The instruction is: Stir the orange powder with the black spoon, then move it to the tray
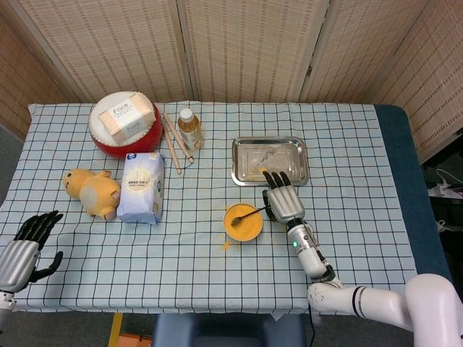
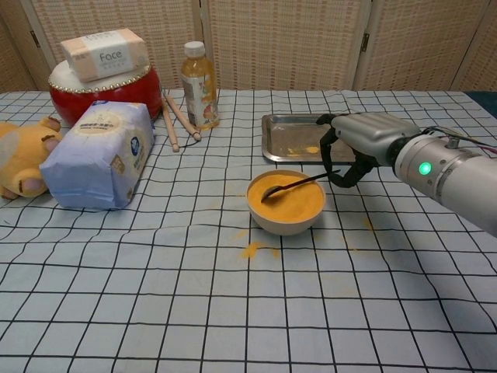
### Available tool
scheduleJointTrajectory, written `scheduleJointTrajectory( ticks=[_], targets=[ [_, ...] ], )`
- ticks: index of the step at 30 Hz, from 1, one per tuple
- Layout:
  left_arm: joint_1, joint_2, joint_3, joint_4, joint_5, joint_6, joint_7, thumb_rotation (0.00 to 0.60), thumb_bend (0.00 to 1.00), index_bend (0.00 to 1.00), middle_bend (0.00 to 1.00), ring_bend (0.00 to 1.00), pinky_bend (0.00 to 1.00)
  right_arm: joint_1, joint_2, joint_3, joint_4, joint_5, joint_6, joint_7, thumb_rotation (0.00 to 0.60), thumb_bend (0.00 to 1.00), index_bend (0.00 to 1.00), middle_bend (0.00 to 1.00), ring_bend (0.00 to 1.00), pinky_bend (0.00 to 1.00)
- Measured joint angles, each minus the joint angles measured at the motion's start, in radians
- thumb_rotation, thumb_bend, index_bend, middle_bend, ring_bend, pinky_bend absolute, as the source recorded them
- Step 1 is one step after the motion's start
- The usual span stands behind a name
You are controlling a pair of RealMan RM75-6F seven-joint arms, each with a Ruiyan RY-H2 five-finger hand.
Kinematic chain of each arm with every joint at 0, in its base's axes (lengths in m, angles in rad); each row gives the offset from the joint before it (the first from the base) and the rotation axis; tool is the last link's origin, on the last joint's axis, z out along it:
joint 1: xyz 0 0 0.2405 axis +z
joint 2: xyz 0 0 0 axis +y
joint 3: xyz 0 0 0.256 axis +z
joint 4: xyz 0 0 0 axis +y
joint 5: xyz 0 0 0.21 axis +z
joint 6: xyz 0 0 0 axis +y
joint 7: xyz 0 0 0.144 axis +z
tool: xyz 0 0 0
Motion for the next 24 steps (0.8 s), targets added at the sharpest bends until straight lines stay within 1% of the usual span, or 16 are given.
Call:
scheduleJointTrajectory(
  ticks=[3,10,16,24],
  targets=[
    [0.001,0.000,0.001,0.002,0.003,0.004,-0.004,0.600,0.47,0.00,0.00,0.00,0.04,-0.002,0.001,0.001,-0.002,-0.001,-0.001,-0.001,0.600,0.39,0.57,0.00,0.00,0.01],
    [0.001,0.000,0.002,0.003,0.007,0.007,-0.002,0.600,0.47,0.00,0.00,0.00,0.04,-0.005,0.011,0.004,-0.014,-0.003,0.001,-0.006,0.600,0.47,0.60,0.00,0.00,0.01],
    [0.002,-0.001,0.002,0.003,0.007,0.009,0.001,0.600,0.47,0.00,0.00,0.00,0.03,-0.011,0.022,0.005,-0.033,-0.023,0.012,-0.002,0.600,0.49,0.63,0.01,0.00,0.01],
    [0.000,-0.002,0.002,0.000,0.007,0.008,0.005,0.600,0.47,0.00,0.00,0.00,0.04,-0.025,0.043,-0.011,-0.064,-0.109,0.058,-0.002,0.600,0.49,0.68,0.05,0.00,0.04]
  ],
)
